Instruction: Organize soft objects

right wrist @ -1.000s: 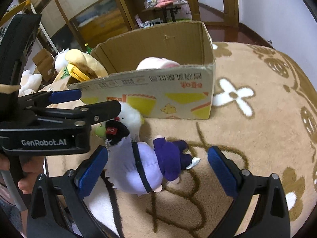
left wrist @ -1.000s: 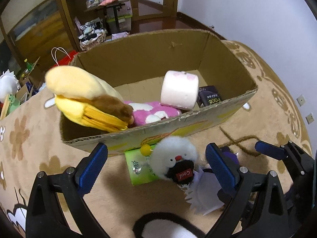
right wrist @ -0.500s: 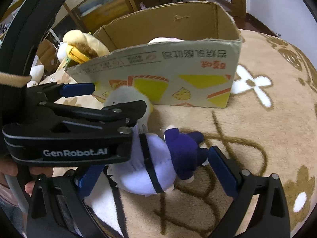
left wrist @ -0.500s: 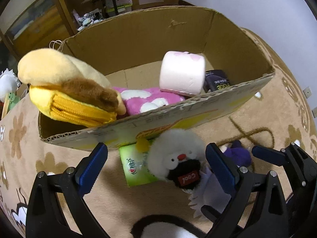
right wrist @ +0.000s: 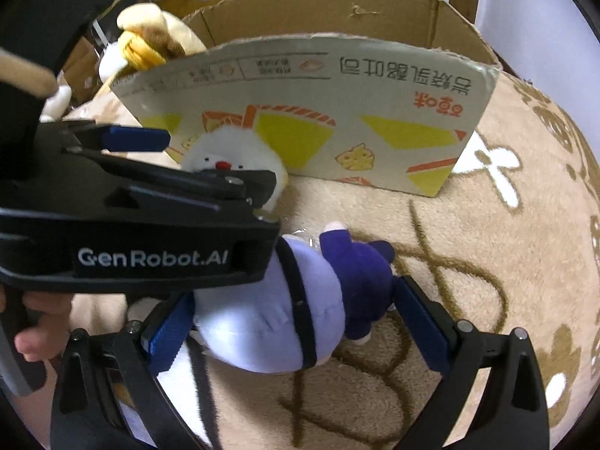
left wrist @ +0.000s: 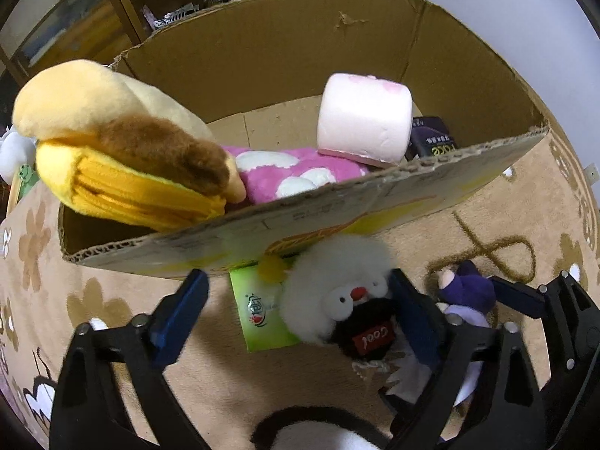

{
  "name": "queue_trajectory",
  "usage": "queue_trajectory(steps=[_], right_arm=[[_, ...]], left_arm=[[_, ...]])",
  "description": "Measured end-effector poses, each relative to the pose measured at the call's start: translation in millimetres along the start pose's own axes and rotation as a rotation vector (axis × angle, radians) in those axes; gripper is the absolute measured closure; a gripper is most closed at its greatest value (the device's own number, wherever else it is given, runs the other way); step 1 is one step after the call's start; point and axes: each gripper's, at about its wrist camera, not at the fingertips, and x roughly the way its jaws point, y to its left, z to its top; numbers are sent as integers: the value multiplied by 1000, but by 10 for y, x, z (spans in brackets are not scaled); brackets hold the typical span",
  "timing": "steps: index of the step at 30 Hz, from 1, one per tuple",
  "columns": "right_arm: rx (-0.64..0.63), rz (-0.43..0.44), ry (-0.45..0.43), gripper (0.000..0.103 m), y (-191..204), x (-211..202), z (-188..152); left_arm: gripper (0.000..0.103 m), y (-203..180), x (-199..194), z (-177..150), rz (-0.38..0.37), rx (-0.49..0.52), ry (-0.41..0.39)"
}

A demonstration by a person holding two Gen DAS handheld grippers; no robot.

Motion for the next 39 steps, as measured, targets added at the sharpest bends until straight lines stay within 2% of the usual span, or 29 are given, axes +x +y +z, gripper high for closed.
queue_trajectory(steps=[3, 9, 16, 18, 20, 25, 27, 30, 39], right_arm=[[6, -23, 25, 0, 11, 86, 9], [63, 20, 22, 0, -21, 102, 41], [66, 24, 4, 6, -179, -37, -40], [70, 28, -2, 7, -193, -61, -43], [73, 30, -11, 10, -224, -114, -40], [69, 24, -38, 27, -256, -238, -70], [73, 27, -47, 29, -259, -276, -82], [91, 36, -74, 41, -350, -352, -100], [164, 41, -197, 41, -609, -657, -72]], left_arm=[[24, -39, 47, -9, -15, 1, 20], [43, -25, 0, -3, -42, -1, 17], [64, -108, -62, -25, -41, 22, 3], [67, -110, -85, -43, -41, 25, -2], [68, -132, -106, -50, -37, 33, -5], [69, -69, -210, -167, -24, 37, -21], [69, -41, -270, -203, -25, 29, -28], [69, -2, -329, -278, -26, 19, -43], [69, 77, -630, -449, -21, -9, -143]])
